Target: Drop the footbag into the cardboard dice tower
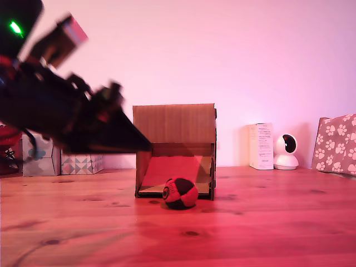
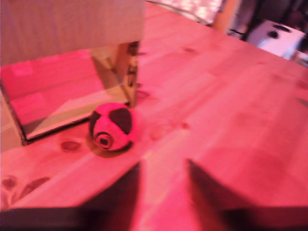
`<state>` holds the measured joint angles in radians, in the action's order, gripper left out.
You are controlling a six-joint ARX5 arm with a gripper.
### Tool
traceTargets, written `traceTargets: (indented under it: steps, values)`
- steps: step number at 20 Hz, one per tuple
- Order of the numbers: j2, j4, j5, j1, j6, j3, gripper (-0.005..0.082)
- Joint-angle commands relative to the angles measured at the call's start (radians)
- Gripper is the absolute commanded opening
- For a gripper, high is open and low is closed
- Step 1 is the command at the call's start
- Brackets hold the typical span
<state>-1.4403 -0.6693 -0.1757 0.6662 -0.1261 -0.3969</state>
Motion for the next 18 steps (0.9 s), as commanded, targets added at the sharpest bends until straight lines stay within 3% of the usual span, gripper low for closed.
traceTargets:
  steps: [1, 4, 18]
  values:
    - [-0.046, -0.02, 0.015, 0.005, -0.006, -0.027, 0.0777]
    - [-0.127, -0.021, 0.054, 0.004, 0.004, -0.089, 0.0791]
    - [-0.52, 0.008, 0.106, -0.001, 0.03, -0.412, 0.0782]
